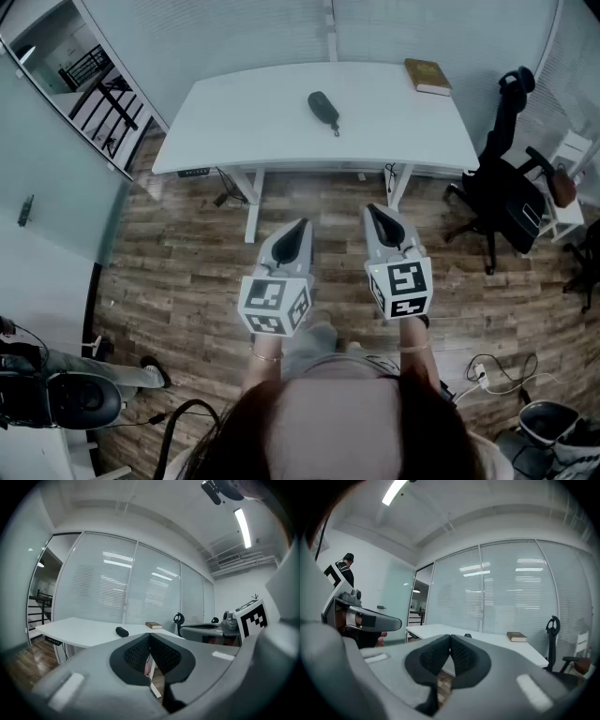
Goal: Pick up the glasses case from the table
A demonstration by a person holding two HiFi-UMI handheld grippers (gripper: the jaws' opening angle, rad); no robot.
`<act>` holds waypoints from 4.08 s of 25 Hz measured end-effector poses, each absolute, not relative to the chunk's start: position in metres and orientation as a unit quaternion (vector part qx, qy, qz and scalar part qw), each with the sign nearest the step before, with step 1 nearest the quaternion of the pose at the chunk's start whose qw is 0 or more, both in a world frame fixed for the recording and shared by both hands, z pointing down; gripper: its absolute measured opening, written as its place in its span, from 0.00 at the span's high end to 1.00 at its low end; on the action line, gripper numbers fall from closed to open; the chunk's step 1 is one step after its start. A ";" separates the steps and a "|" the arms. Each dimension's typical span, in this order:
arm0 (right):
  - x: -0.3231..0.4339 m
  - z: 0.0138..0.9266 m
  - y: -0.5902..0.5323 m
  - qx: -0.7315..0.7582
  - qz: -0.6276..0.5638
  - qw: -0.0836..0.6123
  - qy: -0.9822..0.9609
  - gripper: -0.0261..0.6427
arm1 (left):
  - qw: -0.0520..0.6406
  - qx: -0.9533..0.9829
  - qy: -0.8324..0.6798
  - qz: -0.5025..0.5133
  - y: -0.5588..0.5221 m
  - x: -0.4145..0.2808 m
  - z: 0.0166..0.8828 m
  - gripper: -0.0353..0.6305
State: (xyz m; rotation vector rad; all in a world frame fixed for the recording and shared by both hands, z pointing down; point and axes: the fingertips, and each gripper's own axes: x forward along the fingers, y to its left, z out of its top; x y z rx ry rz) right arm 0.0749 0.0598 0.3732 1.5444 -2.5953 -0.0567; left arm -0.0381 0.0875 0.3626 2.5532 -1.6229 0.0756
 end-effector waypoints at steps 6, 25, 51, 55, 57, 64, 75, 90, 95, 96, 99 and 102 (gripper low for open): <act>0.073 0.371 0.054 0.512 -0.013 0.045 -0.858 0.96 | 0.059 0.845 -0.532 0.022 0.086 -0.037 0.366 0.94; 0.013 0.374 -0.022 0.483 0.021 0.032 -0.875 0.96 | 0.061 0.861 -0.505 0.020 -0.010 -0.082 0.370 0.94; -0.009 0.385 -0.109 0.518 -0.031 0.082 -0.851 0.96 | 0.063 0.876 -0.478 0.026 -0.094 -0.102 0.374 0.94; -0.005 0.386 -0.131 0.520 -0.021 0.069 -0.851 0.96 | 0.063 0.877 -0.476 0.028 -0.116 -0.097 0.375 0.94; -0.002 0.388 -0.142 0.521 -0.018 0.071 -0.851 0.96 | 0.062 0.878 -0.474 0.030 -0.128 -0.094 0.375 0.94; 0.004 0.392 -0.178 0.524 0.020 0.063 -0.849 0.96 | 0.062 0.879 -0.472 0.036 -0.166 -0.090 0.376 0.94; 0.005 0.393 -0.231 0.516 0.022 0.064 -0.854 0.96 | 0.061 0.876 -0.476 0.039 -0.219 -0.089 0.374 0.94; 0.003 0.401 -0.295 0.500 0.023 0.090 -0.861 0.95 | 0.062 0.874 -0.479 0.045 -0.273 -0.082 0.373 0.94; 0.000 0.408 -0.317 0.493 0.027 0.098 -0.864 0.91 | 0.062 0.871 -0.485 0.044 -0.292 -0.084 0.375 0.94; 0.000 0.409 -0.321 0.492 0.028 0.100 -0.865 0.90 | 0.062 0.871 -0.486 0.044 -0.296 -0.084 0.375 0.94; -0.001 0.413 -0.331 0.487 0.029 0.105 -0.867 0.89 | 0.064 0.870 -0.487 0.044 -0.306 -0.084 0.375 0.94; -0.003 0.417 -0.343 0.481 0.031 0.114 -0.868 0.88 | 0.066 0.869 -0.489 0.046 -0.317 -0.084 0.377 0.94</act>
